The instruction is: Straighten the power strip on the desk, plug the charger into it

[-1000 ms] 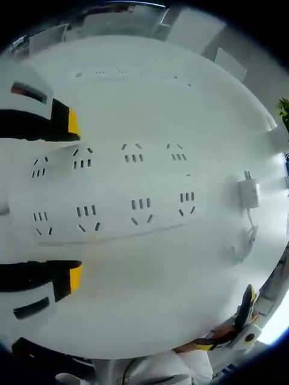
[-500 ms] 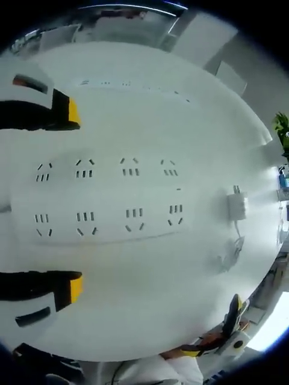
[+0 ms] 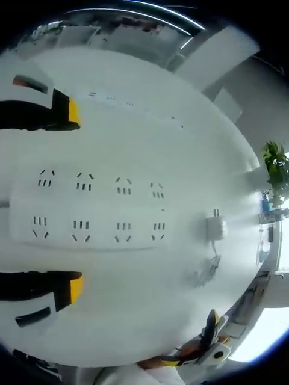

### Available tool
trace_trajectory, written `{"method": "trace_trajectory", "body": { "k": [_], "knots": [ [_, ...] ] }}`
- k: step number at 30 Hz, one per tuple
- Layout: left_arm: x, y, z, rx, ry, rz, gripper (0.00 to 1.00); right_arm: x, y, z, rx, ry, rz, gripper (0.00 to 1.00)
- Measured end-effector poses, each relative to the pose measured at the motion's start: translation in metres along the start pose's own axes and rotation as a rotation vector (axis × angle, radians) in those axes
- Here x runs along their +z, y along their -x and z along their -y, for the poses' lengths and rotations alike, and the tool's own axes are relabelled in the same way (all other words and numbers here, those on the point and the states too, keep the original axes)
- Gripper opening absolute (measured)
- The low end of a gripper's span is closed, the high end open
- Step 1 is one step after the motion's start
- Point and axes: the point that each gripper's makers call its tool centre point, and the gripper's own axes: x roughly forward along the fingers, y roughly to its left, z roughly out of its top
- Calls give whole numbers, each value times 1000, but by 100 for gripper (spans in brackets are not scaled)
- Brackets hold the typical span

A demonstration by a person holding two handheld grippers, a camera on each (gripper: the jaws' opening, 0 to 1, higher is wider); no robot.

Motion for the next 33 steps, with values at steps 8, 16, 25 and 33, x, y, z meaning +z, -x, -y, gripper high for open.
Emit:
{"method": "trace_trajectory", "body": {
  "k": [8, 16, 25, 33],
  "knots": [
    [15, 9, -11, 64, 57, 152, 99, 2, 0, -7, 14, 6, 0, 98],
    [24, 16, -21, 158, 95, 266, 99, 5, 0, -14, 27, 16, 6, 98],
    [27, 32, -26, 253, 192, 419, 99, 5, 1, -20, 43, 21, 6, 98],
    [32, 41, -34, 301, 230, 509, 99, 5, -1, -23, 50, 22, 7, 98]
  ]
}}
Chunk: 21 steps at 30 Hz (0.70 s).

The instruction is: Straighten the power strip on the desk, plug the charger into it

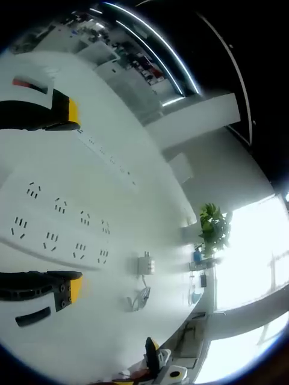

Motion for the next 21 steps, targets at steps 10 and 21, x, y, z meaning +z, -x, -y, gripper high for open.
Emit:
{"method": "trace_trajectory", "body": {
  "k": [10, 21],
  "knots": [
    [21, 13, -6, 80, 83, 142, 99, 0, 1, -1, 3, 0, -1, 98],
    [27, 32, -2, 137, 122, 244, 96, -1, -1, -5, 15, -2, -1, 98]
  ]
}}
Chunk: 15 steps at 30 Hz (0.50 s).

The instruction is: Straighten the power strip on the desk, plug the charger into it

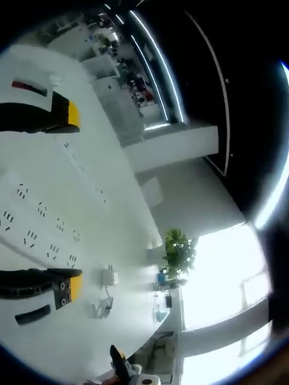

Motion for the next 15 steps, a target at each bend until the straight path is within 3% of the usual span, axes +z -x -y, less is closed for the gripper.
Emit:
{"method": "trace_trajectory", "body": {
  "k": [15],
  "knots": [
    [9, 30, -4, 64, 56, 119, 99, -1, -4, -2, 12, -2, 0, 98]
  ]
}}
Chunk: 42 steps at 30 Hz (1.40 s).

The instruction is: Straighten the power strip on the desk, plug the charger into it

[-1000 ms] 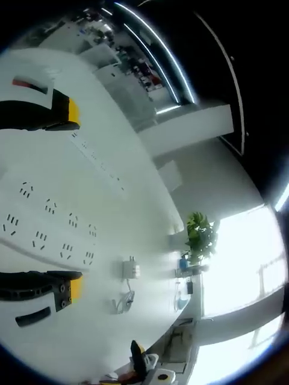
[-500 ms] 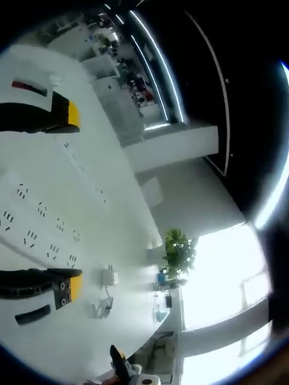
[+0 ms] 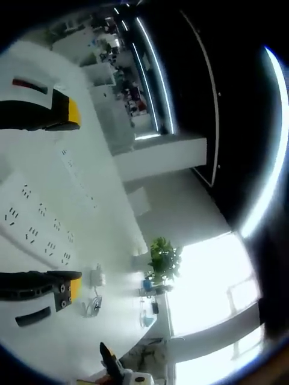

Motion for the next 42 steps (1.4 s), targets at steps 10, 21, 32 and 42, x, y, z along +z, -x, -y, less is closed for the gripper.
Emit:
{"method": "trace_trajectory", "body": {
  "k": [10, 21, 32, 42],
  "knots": [
    [-4, 30, 0, 45, 68, 67, 99, 1, 1, 0, 2, 6, 0, 98],
    [-5, 54, 7, 80, 43, 116, 99, 4, 1, -1, 10, 8, 3, 98],
    [-18, 79, -1, 125, 77, 142, 99, 4, 1, 1, 9, 7, 3, 98],
    [-25, 105, 2, 155, 55, 145, 99, 2, 0, 0, 12, 8, -4, 98]
  ]
}}
